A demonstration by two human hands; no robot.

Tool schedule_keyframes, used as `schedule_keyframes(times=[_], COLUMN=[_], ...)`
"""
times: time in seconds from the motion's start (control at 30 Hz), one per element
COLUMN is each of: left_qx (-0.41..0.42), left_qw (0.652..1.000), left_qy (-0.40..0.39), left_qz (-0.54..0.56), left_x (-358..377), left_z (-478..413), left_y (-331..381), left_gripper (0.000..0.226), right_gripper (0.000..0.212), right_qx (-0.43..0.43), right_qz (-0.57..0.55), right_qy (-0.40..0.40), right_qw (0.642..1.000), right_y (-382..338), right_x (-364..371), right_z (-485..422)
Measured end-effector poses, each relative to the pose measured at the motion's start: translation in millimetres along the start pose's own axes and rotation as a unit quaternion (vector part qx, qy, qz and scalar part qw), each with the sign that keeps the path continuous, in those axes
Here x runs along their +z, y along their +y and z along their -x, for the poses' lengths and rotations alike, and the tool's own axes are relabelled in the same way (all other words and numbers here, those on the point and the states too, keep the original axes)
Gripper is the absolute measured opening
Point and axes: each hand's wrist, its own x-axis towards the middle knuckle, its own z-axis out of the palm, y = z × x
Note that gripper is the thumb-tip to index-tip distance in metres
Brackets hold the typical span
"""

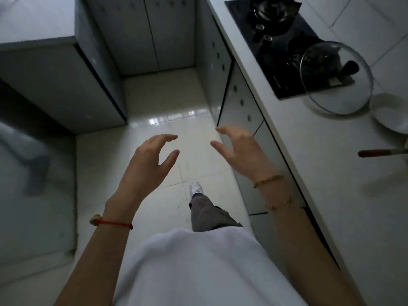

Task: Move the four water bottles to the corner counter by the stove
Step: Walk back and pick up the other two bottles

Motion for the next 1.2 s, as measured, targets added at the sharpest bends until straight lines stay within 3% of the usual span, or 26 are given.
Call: schedule_keyframes(times=[0.67, 1.2], left_qx=[-0.155, -0.18], left_qw=[0.98, 0.972], left_qy=[0.117, 0.144], left_qz=[-0.041, -0.044], left_x=[-78, -121], left_z=[-181, -338], left_y=[-67, -140], left_gripper=[0.037, 0.034], right_gripper=[0.047, 0.046], right_qx=[-0.195, -0.178], right_qz=[0.053, 0.046], right_qy=[-0.099, -0.114], right_qw=[0.974, 0.976], right_y=[-56, -72], right_x=[-3, 9], right_z=[-288, -477])
